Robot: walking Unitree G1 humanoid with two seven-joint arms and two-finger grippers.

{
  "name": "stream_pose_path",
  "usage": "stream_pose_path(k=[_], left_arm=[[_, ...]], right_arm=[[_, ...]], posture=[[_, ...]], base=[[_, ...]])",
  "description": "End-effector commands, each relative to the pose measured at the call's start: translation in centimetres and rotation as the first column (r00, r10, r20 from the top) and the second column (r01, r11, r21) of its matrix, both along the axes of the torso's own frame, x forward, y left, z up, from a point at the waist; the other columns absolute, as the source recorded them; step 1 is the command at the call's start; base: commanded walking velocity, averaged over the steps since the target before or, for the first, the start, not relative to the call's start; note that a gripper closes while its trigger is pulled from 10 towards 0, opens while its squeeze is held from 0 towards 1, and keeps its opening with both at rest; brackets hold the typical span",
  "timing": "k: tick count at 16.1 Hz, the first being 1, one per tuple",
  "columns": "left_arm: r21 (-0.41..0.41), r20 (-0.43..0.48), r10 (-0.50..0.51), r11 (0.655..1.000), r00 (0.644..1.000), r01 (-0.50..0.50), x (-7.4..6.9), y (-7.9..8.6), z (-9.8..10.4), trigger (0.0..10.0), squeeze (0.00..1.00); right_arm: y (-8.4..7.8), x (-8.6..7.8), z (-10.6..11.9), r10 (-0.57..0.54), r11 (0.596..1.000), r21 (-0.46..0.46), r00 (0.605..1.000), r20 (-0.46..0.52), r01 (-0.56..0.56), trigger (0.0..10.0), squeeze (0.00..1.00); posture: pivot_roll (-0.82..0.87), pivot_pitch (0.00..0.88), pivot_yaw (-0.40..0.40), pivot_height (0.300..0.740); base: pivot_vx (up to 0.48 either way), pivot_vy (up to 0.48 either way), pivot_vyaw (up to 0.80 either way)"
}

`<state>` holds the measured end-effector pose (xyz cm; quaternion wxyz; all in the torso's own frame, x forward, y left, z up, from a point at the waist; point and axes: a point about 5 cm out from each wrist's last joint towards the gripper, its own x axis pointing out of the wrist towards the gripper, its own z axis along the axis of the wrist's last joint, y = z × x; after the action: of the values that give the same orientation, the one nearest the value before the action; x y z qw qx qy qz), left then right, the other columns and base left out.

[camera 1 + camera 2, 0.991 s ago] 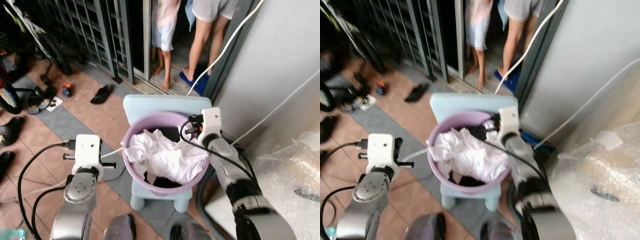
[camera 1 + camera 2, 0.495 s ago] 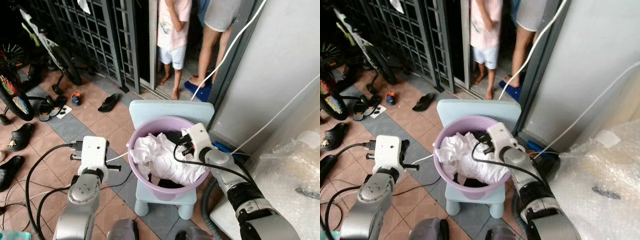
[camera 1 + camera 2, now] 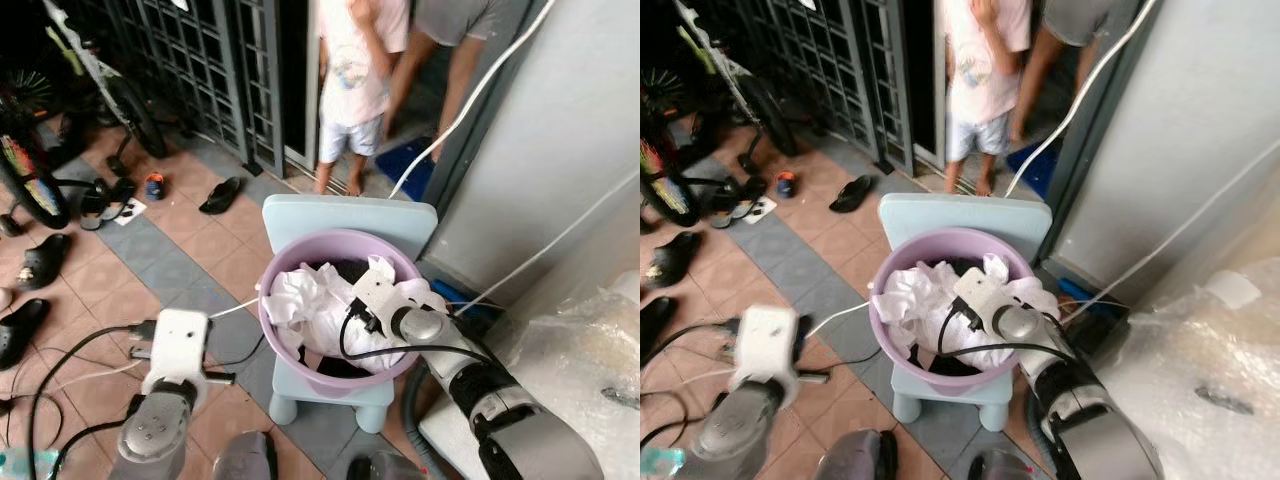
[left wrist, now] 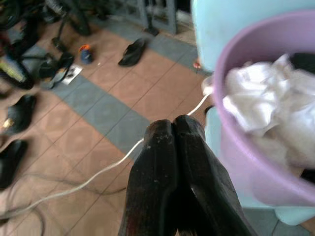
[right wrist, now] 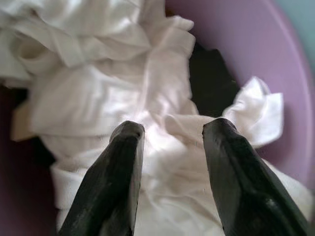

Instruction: Clothes washing

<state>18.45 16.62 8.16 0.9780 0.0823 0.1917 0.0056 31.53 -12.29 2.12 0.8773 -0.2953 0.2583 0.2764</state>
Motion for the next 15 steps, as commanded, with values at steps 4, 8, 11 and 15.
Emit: stream_pose_path(k=[4, 8, 11, 15], left_arm=[[0.032, -0.011, 0.019, 0.999, 1.0, -0.019, -0.8, 0.9, 0.7, 10.0, 0.0], [0.043, -0.027, 0.022, 0.999, 0.999, -0.021, -1.4, 1.1, 0.9, 10.0, 0.0], [0.042, -0.05, 0.022, 0.999, 0.999, -0.02, -2.3, 1.0, 1.0, 10.0, 0.0], [0.044, -0.067, 0.032, 0.999, 0.997, -0.029, -2.9, 1.0, 0.9, 10.0, 0.0]], right_arm=[[0.0, 0.6, 0.2, -0.011, 0.999, -0.05, 1.0, -0.005, 0.011, 10.0, 1.0], [0.5, 0.0, -0.9, -0.062, 0.996, -0.065, 0.996, -0.065, 0.057, 10.0, 1.0], [0.6, -0.8, -1.9, -0.111, 0.991, -0.088, 0.989, -0.099, 0.102, 5.9, 0.0], [-0.2, -1.2, -2.6, -0.16, 0.981, -0.124, 0.981, -0.106, 0.146, 0.0, 0.0]], posture=[[0.17, 0.209, -0.013, 0.74], [0.17, 0.237, -0.012, 0.74], [0.19, 0.252, -0.015, 0.74], [0.19, 0.25, -0.023, 0.74]], base=[[0.0, 0.0, 0.0], [0.0, 0.0, 0.0], [0.0, 0.0, 0.0], [0.0, 0.0, 0.0]])
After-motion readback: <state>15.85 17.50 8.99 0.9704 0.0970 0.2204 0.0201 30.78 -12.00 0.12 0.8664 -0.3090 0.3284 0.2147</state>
